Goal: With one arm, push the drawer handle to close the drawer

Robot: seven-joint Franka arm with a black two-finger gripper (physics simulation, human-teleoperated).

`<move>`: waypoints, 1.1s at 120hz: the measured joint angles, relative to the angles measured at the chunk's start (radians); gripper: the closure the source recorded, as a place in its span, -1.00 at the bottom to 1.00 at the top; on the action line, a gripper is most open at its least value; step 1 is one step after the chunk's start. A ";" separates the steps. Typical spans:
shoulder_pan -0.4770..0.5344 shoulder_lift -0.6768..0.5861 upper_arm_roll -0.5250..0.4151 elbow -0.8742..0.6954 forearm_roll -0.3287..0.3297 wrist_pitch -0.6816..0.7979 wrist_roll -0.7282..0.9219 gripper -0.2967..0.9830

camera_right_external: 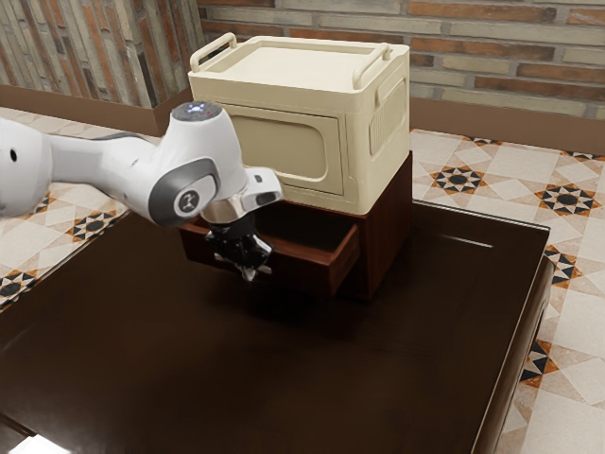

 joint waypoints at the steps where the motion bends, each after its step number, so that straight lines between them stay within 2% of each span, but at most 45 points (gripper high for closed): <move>1: 0.002 0.001 0.000 0.002 0.001 0.000 0.000 0.69; 97: 0.014 0.165 0.001 0.217 0.129 0.007 -0.041 0.69; 132: 0.017 0.202 0.023 0.225 0.170 0.102 -0.055 0.69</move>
